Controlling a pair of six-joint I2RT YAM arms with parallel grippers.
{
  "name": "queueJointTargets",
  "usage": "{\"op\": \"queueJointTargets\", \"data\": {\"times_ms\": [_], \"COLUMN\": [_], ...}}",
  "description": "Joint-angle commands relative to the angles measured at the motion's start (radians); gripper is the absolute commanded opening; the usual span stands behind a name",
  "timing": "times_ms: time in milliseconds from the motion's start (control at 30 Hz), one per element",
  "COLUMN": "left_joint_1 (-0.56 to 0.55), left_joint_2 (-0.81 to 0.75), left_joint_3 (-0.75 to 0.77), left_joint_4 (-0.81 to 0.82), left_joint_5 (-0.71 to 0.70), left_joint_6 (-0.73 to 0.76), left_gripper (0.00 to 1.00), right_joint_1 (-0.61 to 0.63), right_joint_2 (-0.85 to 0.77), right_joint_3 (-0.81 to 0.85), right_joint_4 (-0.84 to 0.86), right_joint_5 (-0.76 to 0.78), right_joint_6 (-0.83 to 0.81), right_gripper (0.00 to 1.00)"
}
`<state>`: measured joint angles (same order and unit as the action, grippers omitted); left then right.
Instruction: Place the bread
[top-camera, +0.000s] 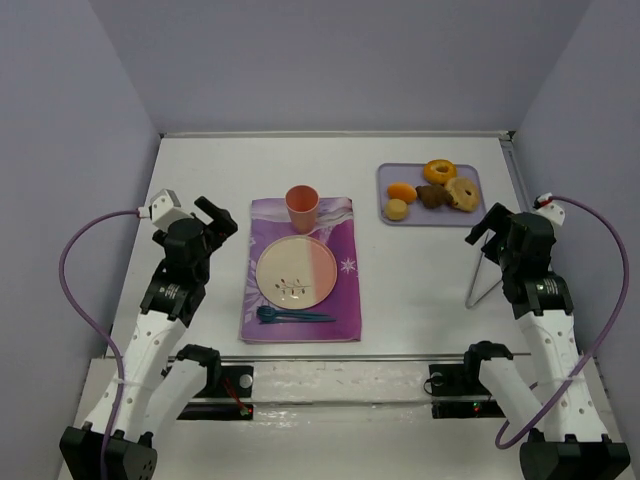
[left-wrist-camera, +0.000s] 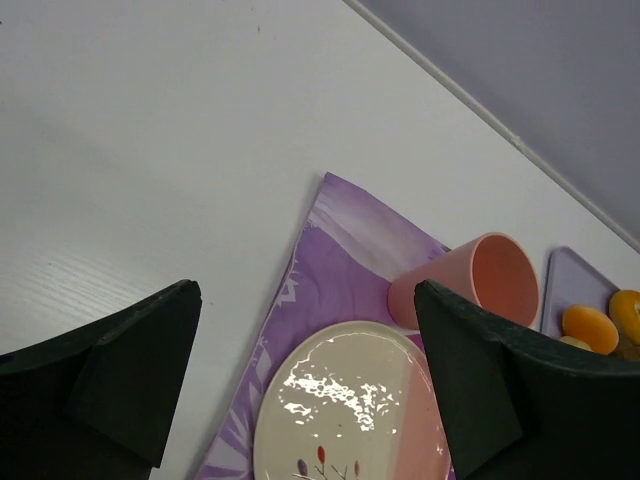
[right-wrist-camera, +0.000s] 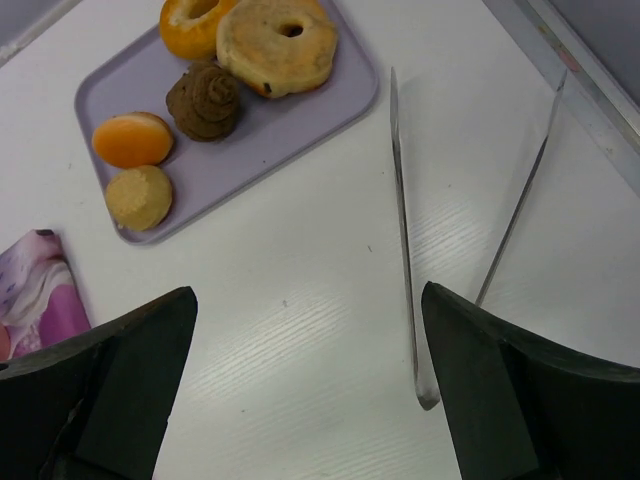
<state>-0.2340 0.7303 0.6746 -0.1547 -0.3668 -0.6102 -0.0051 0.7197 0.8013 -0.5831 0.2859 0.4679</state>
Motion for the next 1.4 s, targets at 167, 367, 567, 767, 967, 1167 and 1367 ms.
{"op": "queueJointTargets", "data": {"times_ms": [167,367,567,767,967,1167,1367], "left_joint_1": [0.001,0.001,0.001,0.001,0.002,0.002,0.002], "left_joint_2": [0.021,0.057,0.069,0.070,0.078,0.080,0.110], "left_joint_3": [-0.009,-0.003,0.003,-0.001,0.002,0.002,0.010], "left_joint_4": [0.066,0.086,0.087,0.098,0.096,0.098,0.101], "left_joint_5": [0.006,0.045,0.052,0.051,0.048,0.034,0.031], "left_joint_6": [0.018,0.038,0.047,0.049,0.050,0.049,0.049], "left_gripper": [0.99,0.99,0.99,0.99,0.99,0.99,0.99], "right_joint_1": [0.004,0.004,-0.100,-0.164,-0.164,-0.164,-0.173], "right_joint_2": [-0.010,0.176,0.349,0.474,0.621,0.751,0.860], "right_joint_3": [-0.016,0.036,0.036,0.047,0.045,0.056,0.075], "right_joint_4": [-0.004,-0.153,-0.176,-0.143,-0.040,-0.040,-0.011], "right_joint_5": [0.041,0.165,0.104,0.027,-0.028,0.062,0.039], "right_joint_6": [0.011,0.138,0.153,0.118,0.054,0.101,0.100], "right_gripper": [1.00,1.00,1.00,1.00,1.00,1.00,1.00]}}
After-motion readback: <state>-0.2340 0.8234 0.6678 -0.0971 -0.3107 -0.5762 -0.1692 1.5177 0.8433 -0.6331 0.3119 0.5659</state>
